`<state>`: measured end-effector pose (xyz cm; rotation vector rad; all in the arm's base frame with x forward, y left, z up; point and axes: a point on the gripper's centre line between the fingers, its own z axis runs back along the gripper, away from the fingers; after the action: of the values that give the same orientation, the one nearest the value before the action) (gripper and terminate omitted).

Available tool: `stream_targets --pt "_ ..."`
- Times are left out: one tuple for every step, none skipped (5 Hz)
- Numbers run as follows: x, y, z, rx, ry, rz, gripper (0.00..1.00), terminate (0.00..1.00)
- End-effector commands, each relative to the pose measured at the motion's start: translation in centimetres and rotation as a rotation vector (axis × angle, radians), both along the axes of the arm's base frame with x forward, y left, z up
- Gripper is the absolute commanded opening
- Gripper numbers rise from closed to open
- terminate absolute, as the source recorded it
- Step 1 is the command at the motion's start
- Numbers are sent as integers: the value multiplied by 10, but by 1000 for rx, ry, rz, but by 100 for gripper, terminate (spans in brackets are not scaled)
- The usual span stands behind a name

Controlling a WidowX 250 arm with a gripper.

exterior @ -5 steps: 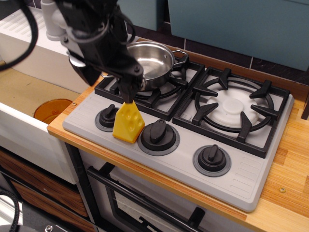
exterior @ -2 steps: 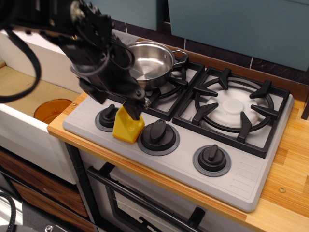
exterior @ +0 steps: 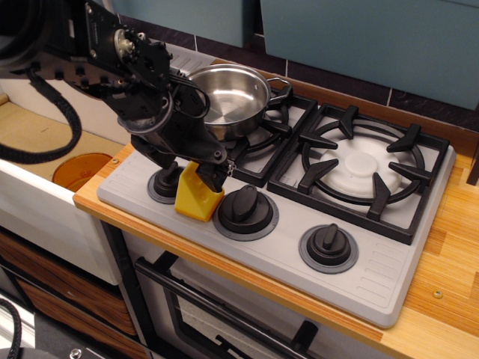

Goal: Put pot or pan on stove and put cheese in pot or pan

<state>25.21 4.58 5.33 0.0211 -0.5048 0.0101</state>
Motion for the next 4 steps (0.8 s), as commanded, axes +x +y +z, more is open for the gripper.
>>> stream_targets --pt "0 -7 -12 0 -41 28 100 0" --pt "-1 -9 -17 -20 -51 31 100 0" --pt "0 -12 -23 -31 -60 37 100 0" --pt "1 -13 -22 -36 -47 50 0 0"
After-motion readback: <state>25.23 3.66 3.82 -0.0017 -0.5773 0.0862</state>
